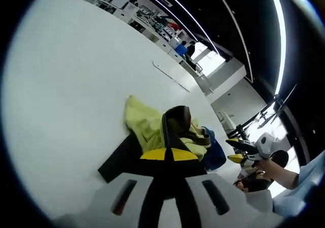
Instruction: Fold the garment on the visible template until the final outline fits inside the template.
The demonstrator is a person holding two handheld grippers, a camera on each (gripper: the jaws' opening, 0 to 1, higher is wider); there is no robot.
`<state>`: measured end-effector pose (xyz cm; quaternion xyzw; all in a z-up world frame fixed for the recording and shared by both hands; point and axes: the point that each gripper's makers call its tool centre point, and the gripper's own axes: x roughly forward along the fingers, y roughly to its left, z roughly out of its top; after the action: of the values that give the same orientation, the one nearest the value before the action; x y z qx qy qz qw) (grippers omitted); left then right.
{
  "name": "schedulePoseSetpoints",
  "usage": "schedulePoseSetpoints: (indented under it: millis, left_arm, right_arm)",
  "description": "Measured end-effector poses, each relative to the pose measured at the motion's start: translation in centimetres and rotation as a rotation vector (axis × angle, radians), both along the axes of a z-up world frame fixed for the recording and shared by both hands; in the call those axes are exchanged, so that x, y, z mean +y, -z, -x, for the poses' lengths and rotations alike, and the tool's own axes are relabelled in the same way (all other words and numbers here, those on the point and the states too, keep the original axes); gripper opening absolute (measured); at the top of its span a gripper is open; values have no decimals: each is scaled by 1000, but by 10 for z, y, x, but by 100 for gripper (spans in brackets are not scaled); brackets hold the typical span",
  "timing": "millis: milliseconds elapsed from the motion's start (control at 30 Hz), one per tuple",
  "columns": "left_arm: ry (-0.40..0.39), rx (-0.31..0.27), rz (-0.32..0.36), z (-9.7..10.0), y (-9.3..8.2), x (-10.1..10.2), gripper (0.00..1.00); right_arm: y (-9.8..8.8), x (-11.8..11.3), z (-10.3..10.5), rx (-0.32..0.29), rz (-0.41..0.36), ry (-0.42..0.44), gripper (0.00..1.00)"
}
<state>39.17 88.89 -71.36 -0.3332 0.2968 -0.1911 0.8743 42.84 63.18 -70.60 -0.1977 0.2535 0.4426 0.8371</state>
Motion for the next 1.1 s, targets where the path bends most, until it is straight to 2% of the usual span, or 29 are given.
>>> schedulePoseSetpoints:
  millis: [67,200,300,367,400,433,500,533,700,767,900,1033,1100]
  left_arm:
    - [1,1,-9,2,-1,3,0]
    - [-11,-1,-1,4,-2,7,0]
    - [-22,-5,-2,6,-1,10,0]
    - [-31,-2,4,7,0,11,0]
    - [-36,-3,11,7,0,11,0]
    - [-38,-5,19,8,0,10,0]
    - [-37,-5,29,8,0,9,0]
    - [-40,-3,31,8,0,9,0]
    - [-42,-8,39,8,-1,9,0]
    - [-44,-8,40,8,-2,10,0]
    - [-44,-15,48,8,-4,8,0]
    - [-40,-22,48,8,-5,7,0]
    - [-42,-21,51,8,-6,7,0]
  right_arm:
    - [-1,1,-2,-9,6,-5,40]
    - [3,0,-12,-48,50,-9,29]
    - [7,4,-17,-56,61,-19,27]
    - [9,5,-21,-100,110,-53,23]
    - [8,9,-23,-149,139,-93,18]
    - [8,11,-24,-166,141,-104,15]
    - [15,12,-28,-181,195,-124,15]
    - [17,12,-30,-210,236,-144,15]
    - [19,22,-29,-246,254,-186,15]
    - [19,26,-29,-280,278,-221,15]
    - [26,29,-27,-284,315,-269,14]
    - [32,28,-32,-289,346,-274,14]
    - [31,27,-34,-287,347,-265,8]
